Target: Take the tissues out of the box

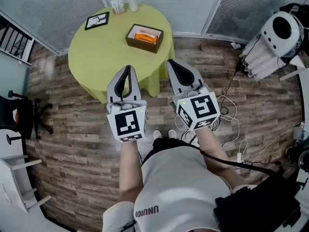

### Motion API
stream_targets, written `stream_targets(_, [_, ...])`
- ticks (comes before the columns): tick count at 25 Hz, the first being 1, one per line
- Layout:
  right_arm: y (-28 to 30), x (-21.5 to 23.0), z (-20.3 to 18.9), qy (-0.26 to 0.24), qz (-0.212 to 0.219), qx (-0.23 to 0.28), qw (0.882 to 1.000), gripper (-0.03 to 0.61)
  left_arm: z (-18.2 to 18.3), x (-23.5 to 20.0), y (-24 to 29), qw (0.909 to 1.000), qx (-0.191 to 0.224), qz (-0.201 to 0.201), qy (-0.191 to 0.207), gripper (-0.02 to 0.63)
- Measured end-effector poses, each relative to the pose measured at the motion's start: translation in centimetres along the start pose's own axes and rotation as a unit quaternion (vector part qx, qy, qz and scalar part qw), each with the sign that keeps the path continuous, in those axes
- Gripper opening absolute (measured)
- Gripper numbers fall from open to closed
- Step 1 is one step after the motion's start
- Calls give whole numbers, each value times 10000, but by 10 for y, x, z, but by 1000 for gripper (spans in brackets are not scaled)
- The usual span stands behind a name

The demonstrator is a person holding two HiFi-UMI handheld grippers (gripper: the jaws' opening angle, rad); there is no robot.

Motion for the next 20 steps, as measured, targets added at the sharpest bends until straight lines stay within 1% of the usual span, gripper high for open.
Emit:
stream_targets(16, [4,-9,-1,7,-49,7,10000,18,-2,-8,-3,10000,31,-65,-58,12])
stream_targets(20, [4,-17,-1,-132,-61,-50,9999,18,-1,-11,-7,9999,48,-128,-85,12])
Point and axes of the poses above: the fingertips, and each gripper's own axes: y forward along the fingers, x to its right, z out of its top, the point moved 9 cm from there along -y, backward along the fingers, and after that the axes turned 6 degrees about y, right-handed, at the moved point
